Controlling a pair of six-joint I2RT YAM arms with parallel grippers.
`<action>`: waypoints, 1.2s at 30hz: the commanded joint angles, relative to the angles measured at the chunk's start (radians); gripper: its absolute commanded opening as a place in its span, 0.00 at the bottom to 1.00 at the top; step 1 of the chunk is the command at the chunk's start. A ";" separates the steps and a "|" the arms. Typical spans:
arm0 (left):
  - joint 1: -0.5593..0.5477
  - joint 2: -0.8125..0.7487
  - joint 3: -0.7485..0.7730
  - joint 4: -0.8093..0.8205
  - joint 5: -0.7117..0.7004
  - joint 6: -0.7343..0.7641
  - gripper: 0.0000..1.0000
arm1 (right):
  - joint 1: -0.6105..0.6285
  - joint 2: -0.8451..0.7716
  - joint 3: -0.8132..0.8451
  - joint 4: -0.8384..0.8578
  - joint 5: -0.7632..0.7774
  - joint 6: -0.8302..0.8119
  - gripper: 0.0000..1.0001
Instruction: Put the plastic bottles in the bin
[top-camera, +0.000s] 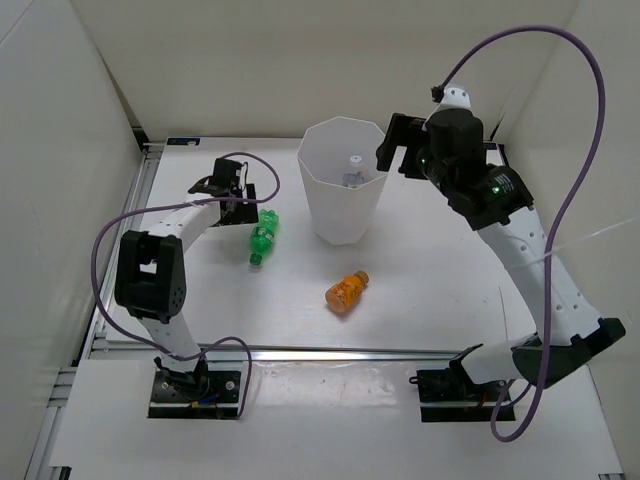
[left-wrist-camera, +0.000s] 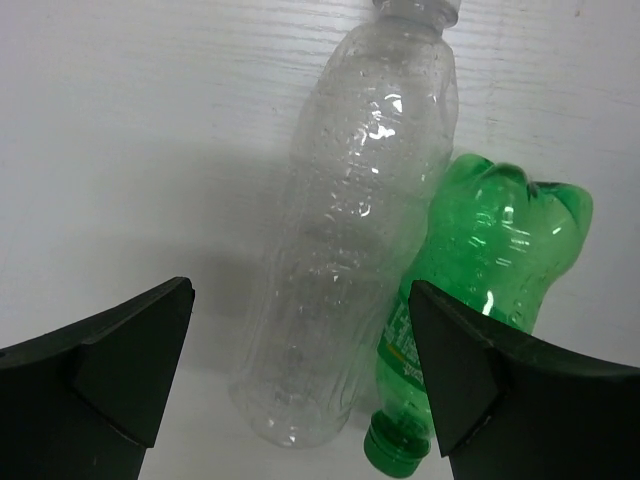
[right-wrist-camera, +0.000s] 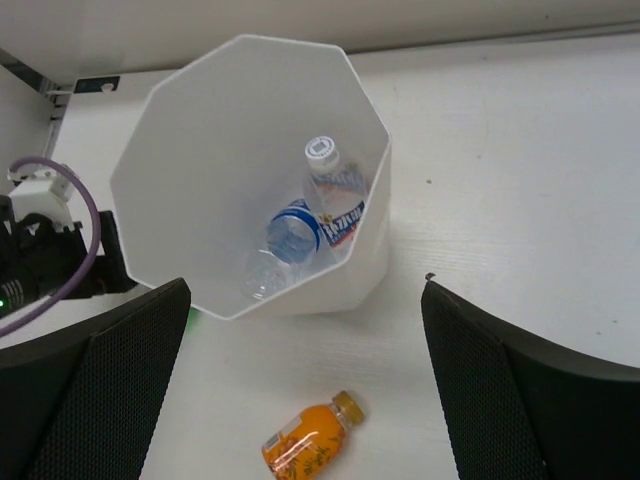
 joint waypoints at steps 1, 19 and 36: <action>0.019 0.022 0.043 0.034 0.046 0.018 1.00 | -0.019 -0.067 -0.038 0.019 0.011 -0.013 1.00; 0.113 0.036 0.111 0.077 0.068 -0.046 0.51 | -0.134 -0.156 -0.131 -0.028 -0.070 0.007 1.00; -0.065 -0.042 0.809 0.077 0.275 -0.244 0.41 | -0.134 -0.107 -0.065 -0.028 -0.148 0.025 1.00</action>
